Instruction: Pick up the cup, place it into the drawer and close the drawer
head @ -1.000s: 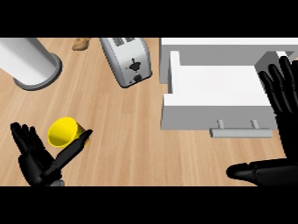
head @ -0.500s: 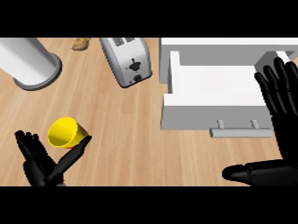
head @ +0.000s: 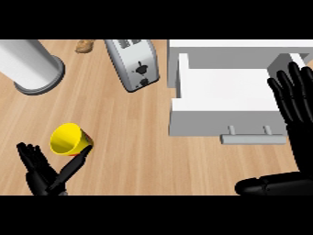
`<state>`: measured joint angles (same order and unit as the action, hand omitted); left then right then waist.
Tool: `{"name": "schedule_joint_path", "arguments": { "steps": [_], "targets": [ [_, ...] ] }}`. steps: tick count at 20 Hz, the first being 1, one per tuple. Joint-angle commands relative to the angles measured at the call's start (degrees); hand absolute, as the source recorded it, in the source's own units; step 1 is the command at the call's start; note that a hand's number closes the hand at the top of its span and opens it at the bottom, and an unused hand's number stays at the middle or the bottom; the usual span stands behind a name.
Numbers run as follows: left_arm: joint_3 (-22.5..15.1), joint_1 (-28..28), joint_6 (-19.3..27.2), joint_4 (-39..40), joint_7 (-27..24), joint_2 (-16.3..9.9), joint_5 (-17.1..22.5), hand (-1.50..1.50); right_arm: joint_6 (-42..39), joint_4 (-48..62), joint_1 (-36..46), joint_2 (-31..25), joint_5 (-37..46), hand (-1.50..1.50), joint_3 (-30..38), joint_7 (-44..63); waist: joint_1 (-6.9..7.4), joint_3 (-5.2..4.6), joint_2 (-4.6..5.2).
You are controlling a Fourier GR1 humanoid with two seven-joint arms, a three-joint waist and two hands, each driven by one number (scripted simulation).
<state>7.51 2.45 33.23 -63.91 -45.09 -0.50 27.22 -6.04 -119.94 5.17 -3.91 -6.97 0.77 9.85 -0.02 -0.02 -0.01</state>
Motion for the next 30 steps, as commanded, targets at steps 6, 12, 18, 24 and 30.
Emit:
{"name": "schedule_joint_path", "arguments": {
  "steps": [6, 12, 18, 24, 30],
  "targets": [
    [0.9, -1.9, -2.1, 4.1, -1.5, -0.2, 0.1, -1.50, -1.6, -0.2, -2.1, -0.8, -1.0, -1.50, 1.9, -0.9, 0.00, 0.02, -0.02],
    [1.2, -4.5, -4.4, 7.5, -4.8, 0.2, 1.6, -1.50, -0.8, -2.8, -1.0, -0.9, -2.0, -1.50, 1.7, 2.4, -0.04, 0.02, -0.03],
    [7.6, -11.4, -13.6, 23.1, -13.3, -1.1, 5.0, -1.50, -0.9, -3.4, 2.1, -2.3, -4.1, -1.50, 3.2, 5.9, -0.16, -0.02, 0.05],
    [8.0, -12.0, -18.7, 25.7, -15.5, 0.2, 6.3, -1.50, 0.3, 1.8, 3.8, -0.8, -0.8, -1.50, 2.3, 2.1, -0.04, -0.02, 0.08],
    [5.1, -12.2, -21.9, 19.7, -10.5, 0.1, 6.6, -1.50, -0.5, 0.7, 2.7, -1.1, -2.8, -1.50, 3.0, 2.8, 0.13, 0.03, -0.04]
  ]
}}
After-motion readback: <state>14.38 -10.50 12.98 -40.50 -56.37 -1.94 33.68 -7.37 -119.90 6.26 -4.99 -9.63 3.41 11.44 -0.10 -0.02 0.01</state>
